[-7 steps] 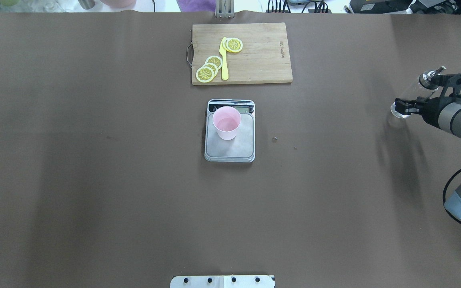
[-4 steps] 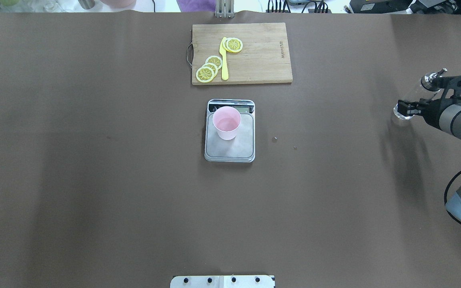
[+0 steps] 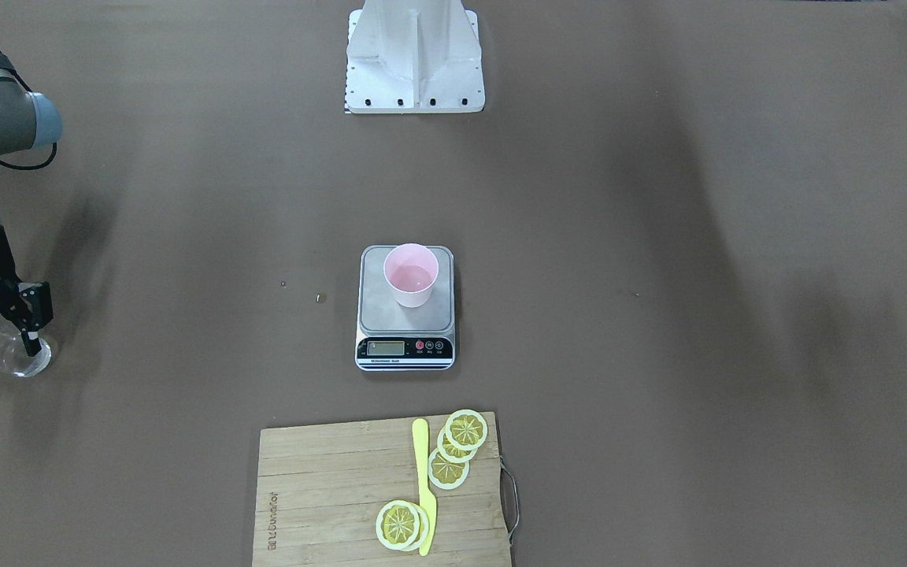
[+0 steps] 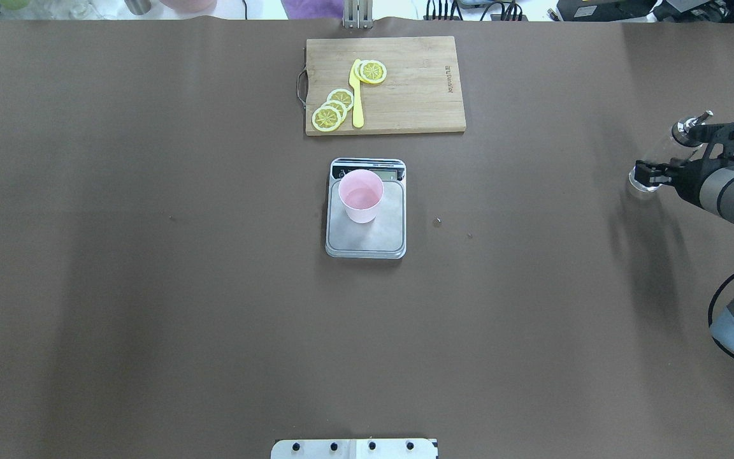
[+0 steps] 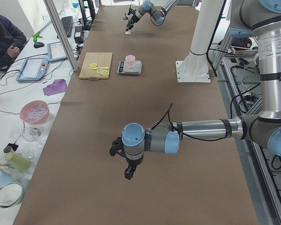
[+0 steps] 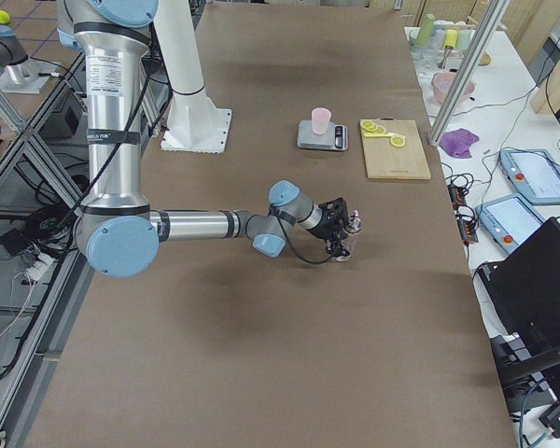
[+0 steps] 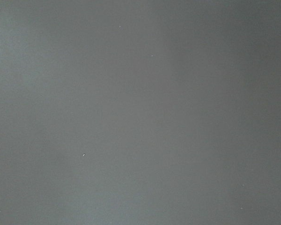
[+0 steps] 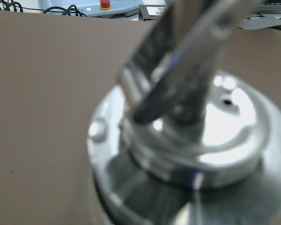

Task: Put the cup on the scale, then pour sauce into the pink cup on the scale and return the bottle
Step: 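Lower the glass bottle onto the table with the right gripper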

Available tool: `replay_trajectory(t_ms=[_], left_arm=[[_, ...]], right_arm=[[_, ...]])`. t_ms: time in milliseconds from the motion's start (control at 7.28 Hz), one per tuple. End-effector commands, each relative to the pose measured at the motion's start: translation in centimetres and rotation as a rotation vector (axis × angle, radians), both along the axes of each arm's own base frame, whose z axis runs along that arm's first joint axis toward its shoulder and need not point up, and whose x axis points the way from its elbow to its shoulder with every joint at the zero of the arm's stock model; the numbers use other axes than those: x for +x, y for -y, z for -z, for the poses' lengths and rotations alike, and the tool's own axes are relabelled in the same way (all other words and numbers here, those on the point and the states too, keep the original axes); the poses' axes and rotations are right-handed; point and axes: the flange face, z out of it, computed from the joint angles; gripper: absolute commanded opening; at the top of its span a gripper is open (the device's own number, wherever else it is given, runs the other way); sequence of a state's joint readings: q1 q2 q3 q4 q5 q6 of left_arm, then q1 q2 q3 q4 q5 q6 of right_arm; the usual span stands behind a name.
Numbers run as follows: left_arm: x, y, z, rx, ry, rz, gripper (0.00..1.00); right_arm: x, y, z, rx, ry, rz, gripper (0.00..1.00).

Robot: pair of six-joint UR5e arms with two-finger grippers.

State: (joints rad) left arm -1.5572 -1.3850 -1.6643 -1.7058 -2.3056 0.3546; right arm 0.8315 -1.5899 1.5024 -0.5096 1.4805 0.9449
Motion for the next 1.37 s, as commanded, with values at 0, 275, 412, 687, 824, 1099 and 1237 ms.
replay_trajectory(t_ms=[0,275,412,687,824,1099,1237], left_arm=[[0.01,0.09,0.07,-0.001,0.000,0.002,0.98],[0.01,0.17,0.14,0.001,0.000,0.002,0.98],[0.01,0.17,0.14,0.001,0.000,0.002,0.98],[0.01,0.18,0.21,0.002,0.000,0.003,0.98],[0.01,0.19,0.21,0.002,0.000,0.003,0.98],[0.01,0.19,0.21,0.002,0.000,0.003,0.98],[0.01,0.19,0.21,0.002,0.000,0.003,0.98]], right_arm=[[-0.08,0.01,-0.23,0.001,-0.007,-0.006,0.00],[-0.46,0.14,0.08,0.010,-0.009,-0.019,0.99],[-0.50,0.13,-0.08,0.009,-0.012,-0.023,1.00],[-0.44,0.16,-0.08,0.009,-0.012,-0.022,1.00],[-0.51,0.12,0.00,0.009,-0.010,-0.021,1.00],[-0.44,0.16,0.18,0.013,-0.008,-0.022,1.00],[-0.31,0.02,0.27,0.013,-0.006,-0.023,1.00]])
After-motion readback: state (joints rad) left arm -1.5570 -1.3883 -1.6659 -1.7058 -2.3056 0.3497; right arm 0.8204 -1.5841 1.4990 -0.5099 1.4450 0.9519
